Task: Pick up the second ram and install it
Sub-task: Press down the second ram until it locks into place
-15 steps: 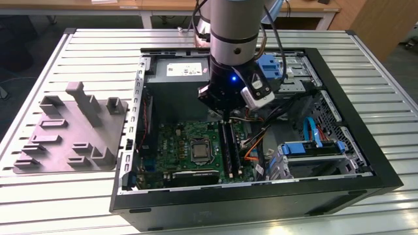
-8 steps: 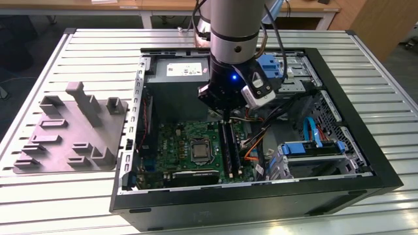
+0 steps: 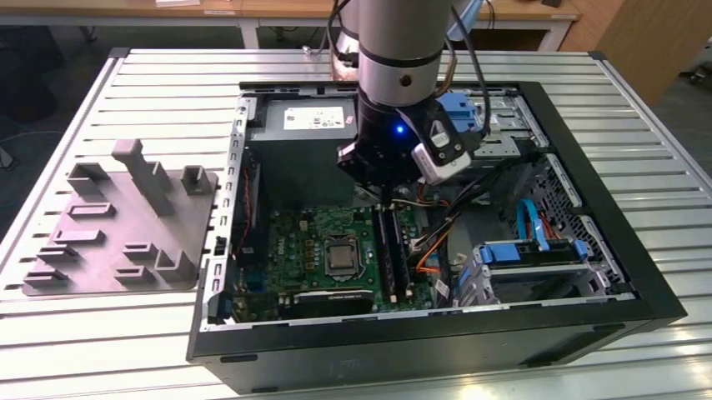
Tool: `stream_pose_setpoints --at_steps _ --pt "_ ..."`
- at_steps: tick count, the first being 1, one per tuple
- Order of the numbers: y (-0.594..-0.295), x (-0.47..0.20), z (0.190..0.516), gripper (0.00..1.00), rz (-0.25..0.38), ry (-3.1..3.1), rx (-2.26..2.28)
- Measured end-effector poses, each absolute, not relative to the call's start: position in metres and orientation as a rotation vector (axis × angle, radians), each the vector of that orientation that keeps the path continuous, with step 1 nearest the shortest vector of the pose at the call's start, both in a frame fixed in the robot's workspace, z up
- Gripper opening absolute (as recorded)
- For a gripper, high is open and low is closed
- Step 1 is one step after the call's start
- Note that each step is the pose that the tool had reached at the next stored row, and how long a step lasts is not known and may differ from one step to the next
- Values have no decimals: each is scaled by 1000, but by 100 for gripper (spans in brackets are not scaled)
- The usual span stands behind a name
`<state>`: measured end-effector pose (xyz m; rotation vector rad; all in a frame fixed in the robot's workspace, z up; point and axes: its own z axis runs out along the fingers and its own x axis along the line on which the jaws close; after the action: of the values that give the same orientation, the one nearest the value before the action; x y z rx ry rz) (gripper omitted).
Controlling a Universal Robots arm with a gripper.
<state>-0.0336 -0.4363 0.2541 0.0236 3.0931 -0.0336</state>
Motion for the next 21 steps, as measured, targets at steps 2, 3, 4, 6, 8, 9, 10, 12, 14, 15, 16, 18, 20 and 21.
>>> stream_pose_setpoints --at_steps 2,3,4,6,8,9,10,12,14,15,16,18,20,21 --pt "-437 -34 255 10 -36 3093 24" --pt "-437 -34 255 10 -37 3093 24" --pt "-437 -34 256 10 -38 3093 24" --pt "-437 -34 257 10 -40 3093 24" --pt "-437 -34 258 10 -42 3093 23" --pt "-437 -34 258 10 -43 3093 23" --pt "-437 -34 258 10 -44 3093 23" --pt "-437 -34 259 10 -45 3093 23" --pt "-438 -34 259 10 -45 3093 23" --pt "-438 -34 259 10 -46 3093 23" --pt "-439 -34 259 10 -47 3093 23" --pt "-440 -34 259 10 -50 3093 23" --pt "-441 -34 259 10 -52 3093 23" --pt "-442 -34 259 10 -53 3093 23"
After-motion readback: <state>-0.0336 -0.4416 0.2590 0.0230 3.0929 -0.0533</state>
